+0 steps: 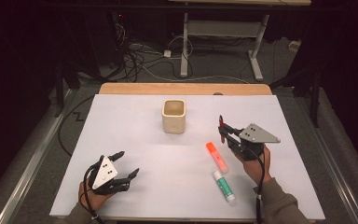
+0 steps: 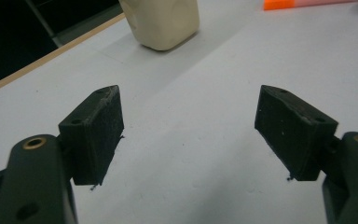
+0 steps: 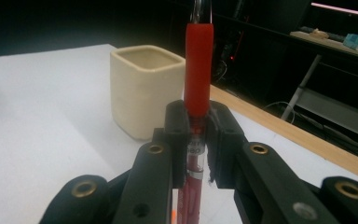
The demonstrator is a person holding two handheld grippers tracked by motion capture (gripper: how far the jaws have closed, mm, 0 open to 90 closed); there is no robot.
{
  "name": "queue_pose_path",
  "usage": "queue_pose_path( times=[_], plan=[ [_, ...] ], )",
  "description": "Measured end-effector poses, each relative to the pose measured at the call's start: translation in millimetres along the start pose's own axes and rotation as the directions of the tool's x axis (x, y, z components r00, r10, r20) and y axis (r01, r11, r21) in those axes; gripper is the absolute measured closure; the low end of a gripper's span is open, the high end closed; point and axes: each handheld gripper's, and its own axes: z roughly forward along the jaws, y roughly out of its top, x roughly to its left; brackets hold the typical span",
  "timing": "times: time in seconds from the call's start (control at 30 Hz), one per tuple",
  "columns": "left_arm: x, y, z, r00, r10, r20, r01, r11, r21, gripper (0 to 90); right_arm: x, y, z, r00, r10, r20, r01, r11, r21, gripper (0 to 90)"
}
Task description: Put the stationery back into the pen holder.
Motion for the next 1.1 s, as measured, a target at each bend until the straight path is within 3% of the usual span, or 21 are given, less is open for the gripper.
queue_pose_path(
  times=[0.23,0.5,0.93,1.1],
  plan=[
    [0.4,-2.8,-2.7,0.9997,0.016,-0.018,-0.016,0.9999,-0.003,23.1,-4.4,18.8,9.1,0.9985,0.047,-0.026,-0.049,0.998,-0.044,80.1],
    [0.5,-2.9,-3.0,0.9995,0.025,-0.020,-0.025,0.9997,-0.002,23.1,-6.3,35.5,21.9,0.9968,0.061,-0.052,-0.064,0.996,-0.063,80.1],
    [-0.5,-2.2,-3.8,0.9993,0.024,-0.030,-0.025,0.9996,-0.017,25.3,-1.5,60.8,58.4,0.9936,0.073,-0.086,-0.078,0.995,-0.063,80.2],
    [-0.5,-3.0,-3.3,0.9996,0.020,-0.022,-0.020,0.9997,-0.011,25.2,-2.0,71.5,71.9,0.9906,0.098,-0.096,-0.106,0.991,-0.085,80.1]
  ],
)
